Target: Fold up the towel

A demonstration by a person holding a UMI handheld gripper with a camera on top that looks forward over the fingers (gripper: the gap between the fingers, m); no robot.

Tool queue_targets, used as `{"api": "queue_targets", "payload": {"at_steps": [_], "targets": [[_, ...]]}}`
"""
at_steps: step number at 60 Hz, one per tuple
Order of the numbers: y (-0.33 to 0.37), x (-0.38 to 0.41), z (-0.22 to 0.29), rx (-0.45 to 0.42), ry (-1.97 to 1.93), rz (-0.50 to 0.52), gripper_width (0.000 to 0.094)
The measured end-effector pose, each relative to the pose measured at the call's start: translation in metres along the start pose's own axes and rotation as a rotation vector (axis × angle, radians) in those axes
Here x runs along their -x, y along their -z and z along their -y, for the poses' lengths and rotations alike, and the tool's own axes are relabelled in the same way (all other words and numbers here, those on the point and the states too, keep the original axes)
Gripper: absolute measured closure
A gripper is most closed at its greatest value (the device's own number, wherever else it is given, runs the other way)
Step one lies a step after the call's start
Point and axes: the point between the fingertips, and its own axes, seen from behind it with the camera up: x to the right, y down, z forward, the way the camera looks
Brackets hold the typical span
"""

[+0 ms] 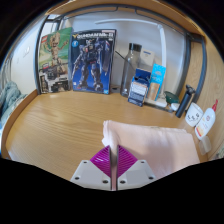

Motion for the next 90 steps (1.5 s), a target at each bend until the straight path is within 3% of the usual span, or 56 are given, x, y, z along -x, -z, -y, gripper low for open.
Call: {"api": "queue_targets", "payload": {"at_steps": [7, 22, 29, 35, 36, 41, 45, 50, 52, 71, 81, 90], "targets": [[0.013, -0.001, 0.013, 0.039, -0.131, 0.053, 0.0881], [0.073, -0.096, 0.103, -0.055, -0.372, 0.032, 0.0882], [0.078, -0.164, 0.099, -0.055, -0.408, -0.042, 0.0882], [0.069, -0.216, 0.064, 0.005, -0.422, -0.112, 0.0877], [0.068, -0.223, 0.056, 0.019, -0.426, -0.122, 0.0788], [0.059, -0.257, 0.022, 0.070, -0.416, -0.175, 0.0711], [0.053, -0.281, -0.001, 0.107, -0.394, -0.217, 0.0518], [0.054, -0.294, -0.012, 0.118, -0.397, -0.218, 0.0490], [0.057, -0.293, -0.012, 0.116, -0.404, -0.210, 0.0398], [0.122, -0.185, 0.085, -0.029, -0.352, -0.009, 0.0135], [0.177, -0.094, 0.125, -0.108, -0.316, 0.083, 0.0123], [0.216, -0.029, 0.118, -0.150, -0.220, 0.084, 0.0121]]}}
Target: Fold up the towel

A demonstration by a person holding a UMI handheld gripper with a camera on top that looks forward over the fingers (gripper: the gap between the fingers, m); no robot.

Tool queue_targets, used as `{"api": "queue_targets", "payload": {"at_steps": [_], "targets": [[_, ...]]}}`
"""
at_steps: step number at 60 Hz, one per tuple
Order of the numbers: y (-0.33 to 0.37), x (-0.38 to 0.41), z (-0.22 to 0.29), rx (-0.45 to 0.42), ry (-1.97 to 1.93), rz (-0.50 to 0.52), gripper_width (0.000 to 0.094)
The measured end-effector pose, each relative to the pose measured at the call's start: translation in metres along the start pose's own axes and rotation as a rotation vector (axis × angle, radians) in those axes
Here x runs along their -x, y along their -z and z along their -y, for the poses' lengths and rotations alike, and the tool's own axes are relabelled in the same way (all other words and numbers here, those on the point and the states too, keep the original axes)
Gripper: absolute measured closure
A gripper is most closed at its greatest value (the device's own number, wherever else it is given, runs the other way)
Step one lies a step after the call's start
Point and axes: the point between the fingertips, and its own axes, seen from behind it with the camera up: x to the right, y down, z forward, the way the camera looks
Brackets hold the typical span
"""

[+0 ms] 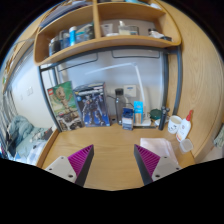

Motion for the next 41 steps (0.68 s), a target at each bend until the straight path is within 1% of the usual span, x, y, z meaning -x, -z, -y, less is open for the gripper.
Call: {"api": "queue_targets", "payload": {"at_steps": [7, 15, 31, 41], "targets": [[0.029, 0.050, -0.022, 0.013, 0.019, 0.024, 0.0117], [0.059, 0.082, -0.043, 0.013, 0.032, 0.035, 0.0118], [0.092, 0.107, -0.070, 0.004, 0.093, 0.018, 0.0119], [0.102, 0.116, -0.086, 0.019, 0.093, 0.022, 0.0120]]}}
